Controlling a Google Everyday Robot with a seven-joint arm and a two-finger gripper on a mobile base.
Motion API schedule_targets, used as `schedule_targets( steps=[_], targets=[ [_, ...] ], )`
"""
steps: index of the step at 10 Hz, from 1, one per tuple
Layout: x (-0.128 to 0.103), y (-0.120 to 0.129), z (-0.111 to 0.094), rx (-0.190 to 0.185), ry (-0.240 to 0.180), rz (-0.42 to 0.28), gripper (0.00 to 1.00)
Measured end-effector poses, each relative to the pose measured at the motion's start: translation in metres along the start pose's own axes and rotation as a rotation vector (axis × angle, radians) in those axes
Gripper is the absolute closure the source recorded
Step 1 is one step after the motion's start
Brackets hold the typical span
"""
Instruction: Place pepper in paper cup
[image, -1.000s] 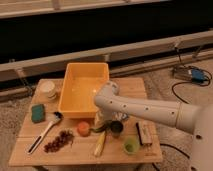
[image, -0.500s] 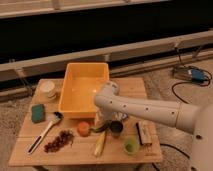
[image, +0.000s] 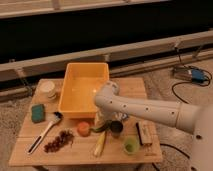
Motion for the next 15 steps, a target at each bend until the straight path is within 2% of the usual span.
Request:
schedule_targets(
  steps=[8, 9, 10, 11, 13, 15],
  targets=[
    [-0.001, 0.001, -0.001, -0.004, 0.005, 0.001, 0.30],
    [-0.001, 0.001, -0.004, -0.009, 0.022, 0.004, 0.30],
    [0.000, 0.006, -0.010, -0.016, 0.087, 0.003, 0.30],
    [0.003, 0.008, -0.012, -0.018, 0.127, 0.002, 0.30],
    [0.010, 0.007, -0.015, -0.016, 0.171, 0.009, 0.30],
    [0.020, 0.007, -0.011, -0.010, 0.196, 0.012, 0.30]
  ],
)
